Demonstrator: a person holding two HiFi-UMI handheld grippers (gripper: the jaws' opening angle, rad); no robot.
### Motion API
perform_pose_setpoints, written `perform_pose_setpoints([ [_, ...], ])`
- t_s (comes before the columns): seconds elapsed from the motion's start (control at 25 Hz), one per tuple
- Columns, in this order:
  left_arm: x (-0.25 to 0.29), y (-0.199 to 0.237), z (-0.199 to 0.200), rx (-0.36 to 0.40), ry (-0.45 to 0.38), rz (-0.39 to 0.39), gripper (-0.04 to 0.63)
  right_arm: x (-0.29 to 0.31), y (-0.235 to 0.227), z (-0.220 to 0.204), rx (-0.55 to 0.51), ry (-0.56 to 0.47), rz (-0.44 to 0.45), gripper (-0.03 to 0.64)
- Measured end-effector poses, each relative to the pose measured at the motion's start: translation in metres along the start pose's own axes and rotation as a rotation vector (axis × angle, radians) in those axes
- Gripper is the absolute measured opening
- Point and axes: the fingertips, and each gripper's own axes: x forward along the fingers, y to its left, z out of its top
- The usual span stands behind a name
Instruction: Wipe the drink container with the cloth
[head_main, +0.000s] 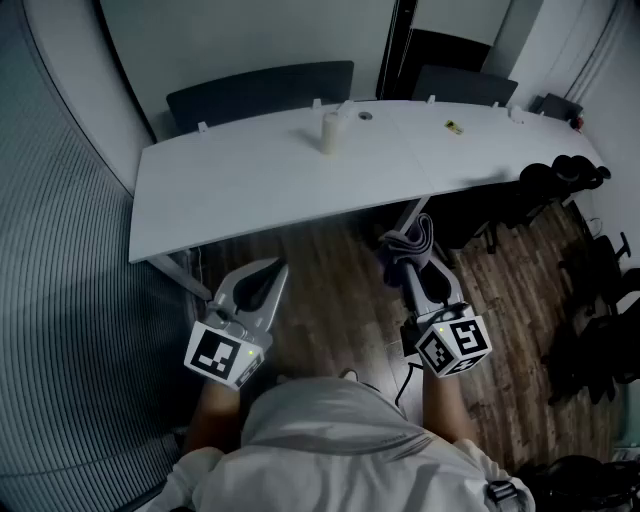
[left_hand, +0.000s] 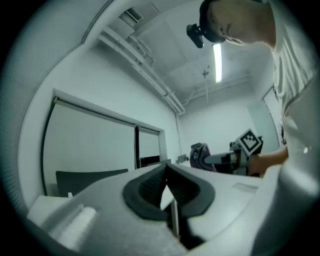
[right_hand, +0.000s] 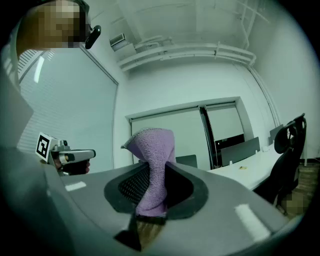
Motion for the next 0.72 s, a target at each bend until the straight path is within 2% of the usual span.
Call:
perform_pose_setpoints([
  [0.44,0.0059,0.0031,-0.0019,-0.014,0.003,0.000,0.002,0.0048,-0.0042,-0.0021,-0.002,0.002,0.003,0.092],
  [0.72,0.0090,0.0052,-0.0036,-0.028,0.002,-0.001,0.002,0.0055,-0.0065,0.0000,0.052,-0.038,0.035,0.092],
])
